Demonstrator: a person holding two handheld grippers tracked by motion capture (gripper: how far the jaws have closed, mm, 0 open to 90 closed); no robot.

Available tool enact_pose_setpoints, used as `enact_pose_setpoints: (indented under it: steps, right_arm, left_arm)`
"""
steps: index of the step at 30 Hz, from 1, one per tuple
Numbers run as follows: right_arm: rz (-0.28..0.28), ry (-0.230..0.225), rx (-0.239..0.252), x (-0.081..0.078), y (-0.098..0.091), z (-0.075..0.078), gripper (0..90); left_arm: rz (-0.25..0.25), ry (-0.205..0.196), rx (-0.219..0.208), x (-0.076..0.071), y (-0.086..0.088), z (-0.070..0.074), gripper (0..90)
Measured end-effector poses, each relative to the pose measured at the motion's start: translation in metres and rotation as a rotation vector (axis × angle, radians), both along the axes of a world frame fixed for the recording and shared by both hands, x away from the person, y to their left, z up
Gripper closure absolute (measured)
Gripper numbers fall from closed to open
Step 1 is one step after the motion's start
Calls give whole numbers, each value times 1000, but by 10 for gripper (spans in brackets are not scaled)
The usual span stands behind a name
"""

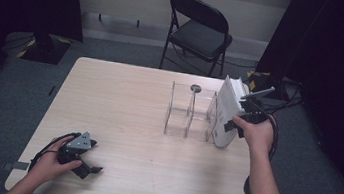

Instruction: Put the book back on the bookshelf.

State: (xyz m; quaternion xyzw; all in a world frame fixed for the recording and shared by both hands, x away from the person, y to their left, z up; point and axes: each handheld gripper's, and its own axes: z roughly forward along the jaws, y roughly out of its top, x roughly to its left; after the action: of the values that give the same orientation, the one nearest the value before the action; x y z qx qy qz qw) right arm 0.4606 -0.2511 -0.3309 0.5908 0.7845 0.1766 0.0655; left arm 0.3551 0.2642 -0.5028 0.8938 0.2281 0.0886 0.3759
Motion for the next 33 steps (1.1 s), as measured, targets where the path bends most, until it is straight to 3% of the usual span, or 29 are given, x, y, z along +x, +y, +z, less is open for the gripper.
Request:
enact_pose_setpoints:
  steps: [14, 22, 28, 30, 33]
  right_arm:
    - [33, 24, -15, -12, 0, -3, 281]
    - [69, 8, -36, -20, 6, 0, 259]
    - [67, 5, 12, -26, 7, -3, 229]
    - [74, 5, -7, -27, 9, -5, 220]
    - [74, 7, 4, -29, 10, -8, 205]
  left_arm:
    - [4, -5, -4, 0, 0, -1, 0]
    - [4, -6, -3, 0, 0, 0, 0]
    - [4, -5, -4, 0, 0, -1, 0]
    - [5, -6, -3, 0, 0, -1, 0]
    - [5, -6, -3, 0, 0, -1, 0]
